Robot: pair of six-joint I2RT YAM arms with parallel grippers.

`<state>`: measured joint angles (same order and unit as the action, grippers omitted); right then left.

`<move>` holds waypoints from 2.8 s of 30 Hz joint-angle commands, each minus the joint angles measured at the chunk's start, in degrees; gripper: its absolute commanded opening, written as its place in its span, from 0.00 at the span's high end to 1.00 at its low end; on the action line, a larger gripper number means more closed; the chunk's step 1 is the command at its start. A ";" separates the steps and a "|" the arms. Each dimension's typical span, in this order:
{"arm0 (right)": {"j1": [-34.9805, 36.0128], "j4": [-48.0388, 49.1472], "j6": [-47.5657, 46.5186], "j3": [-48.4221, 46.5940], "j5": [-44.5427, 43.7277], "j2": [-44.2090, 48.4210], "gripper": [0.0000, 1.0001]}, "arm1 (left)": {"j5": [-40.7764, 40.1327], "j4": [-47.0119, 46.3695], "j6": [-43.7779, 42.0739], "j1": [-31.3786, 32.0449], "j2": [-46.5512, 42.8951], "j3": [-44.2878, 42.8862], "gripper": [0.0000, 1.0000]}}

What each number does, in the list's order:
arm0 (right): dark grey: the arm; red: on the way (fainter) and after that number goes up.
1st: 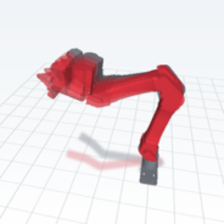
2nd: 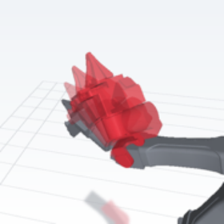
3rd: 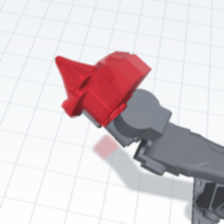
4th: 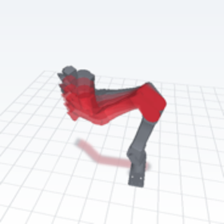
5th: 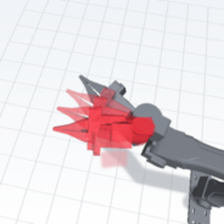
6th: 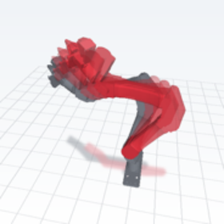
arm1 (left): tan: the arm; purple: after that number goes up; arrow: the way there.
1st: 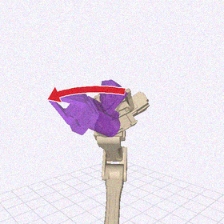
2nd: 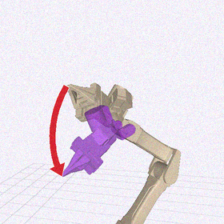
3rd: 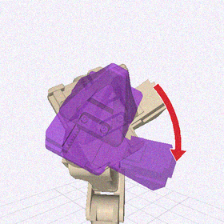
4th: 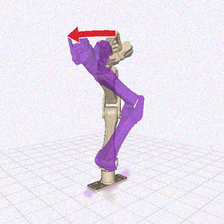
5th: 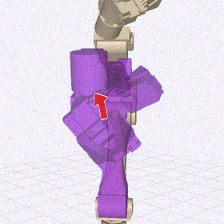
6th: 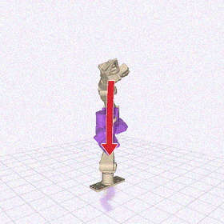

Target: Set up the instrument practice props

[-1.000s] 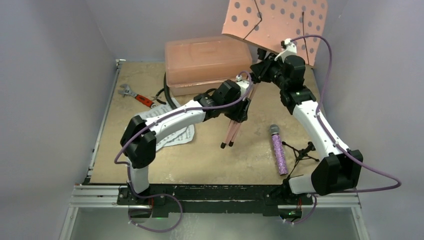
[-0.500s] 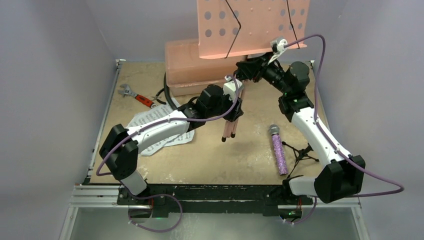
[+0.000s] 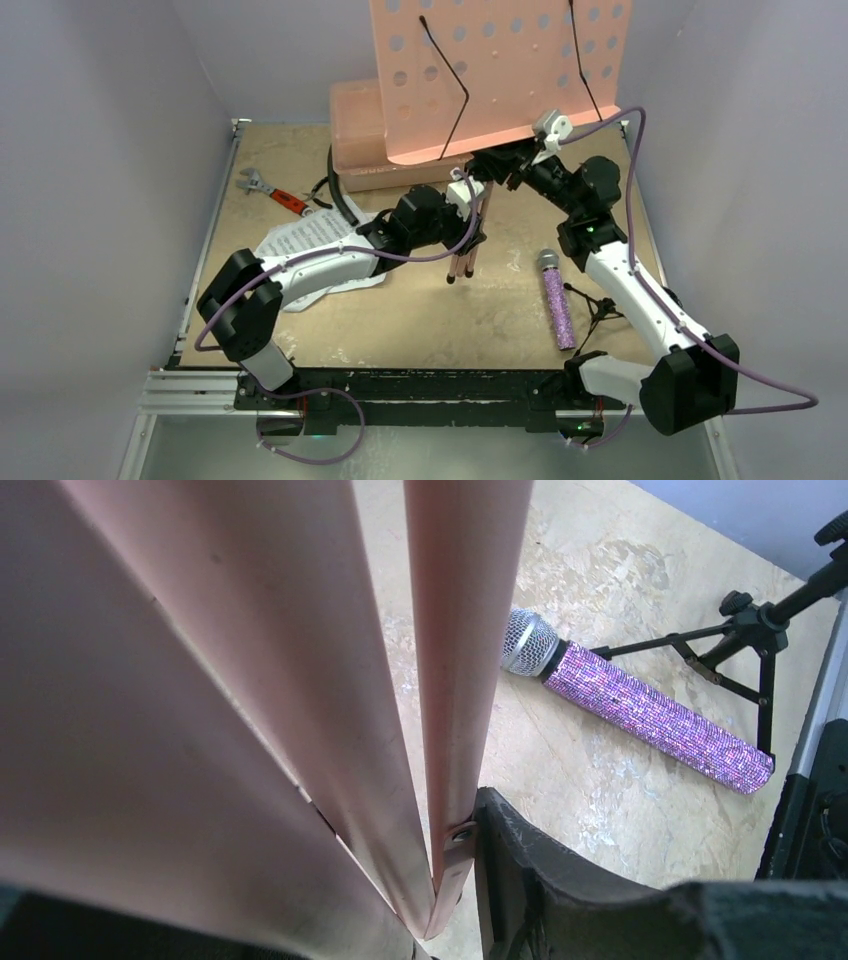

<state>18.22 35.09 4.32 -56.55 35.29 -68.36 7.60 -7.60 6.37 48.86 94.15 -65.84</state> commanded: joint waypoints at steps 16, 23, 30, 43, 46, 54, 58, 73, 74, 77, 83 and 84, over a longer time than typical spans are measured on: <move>11.98 -7.00 -31.35 8.70 18.24 11.58 1.00 | -2.72 -5.98 -7.80 -1.48 -3.44 12.16 0.95; 13.59 -3.75 -30.31 13.28 13.61 14.56 1.00 | -3.84 -5.01 -8.55 -1.47 -3.96 12.51 0.86; 13.69 0.11 -25.94 15.33 10.72 15.60 1.00 | -1.76 -6.03 -8.57 -1.41 -4.62 12.00 0.85; 13.69 13.15 -14.30 20.15 -1.21 16.96 1.00 | 5.46 -6.92 -9.73 -1.41 -8.30 12.51 0.80; 13.69 14.35 -13.23 20.83 -2.58 17.45 1.00 | 6.01 -8.82 -8.72 -1.42 -9.08 12.80 0.71; 13.69 17.65 -10.16 21.44 -4.68 17.48 1.00 | 2.24 -15.19 -3.08 -1.42 -10.14 13.30 0.61; 13.69 18.66 -8.94 21.49 -6.32 17.43 1.00 | -2.04 -20.80 0.75 -1.40 -10.84 14.91 0.61; 13.73 19.37 -7.03 21.22 -9.67 17.81 1.00 | 2.60 -32.33 -4.53 -1.42 -13.28 19.97 0.63; 13.69 19.45 -6.77 21.22 -9.96 17.83 1.00 | 3.49 -32.39 -4.72 -1.41 -13.29 19.92 0.63; 13.69 19.95 -5.92 21.55 -11.54 18.05 1.00 | 6.08 -31.21 -5.25 -1.47 -13.25 18.92 0.63; 13.71 20.70 -4.78 21.75 -14.52 18.01 1.00 | 10.31 -30.20 -5.85 -1.42 -13.17 16.90 0.63; 13.69 20.84 -4.82 21.68 -15.15 17.97 1.00 | 11.01 -30.76 -5.78 -1.47 -13.12 16.84 0.63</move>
<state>31.94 48.84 -3.64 -33.47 26.09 -52.34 13.82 -31.66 1.93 47.64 83.85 -45.63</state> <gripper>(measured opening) 0.262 0.372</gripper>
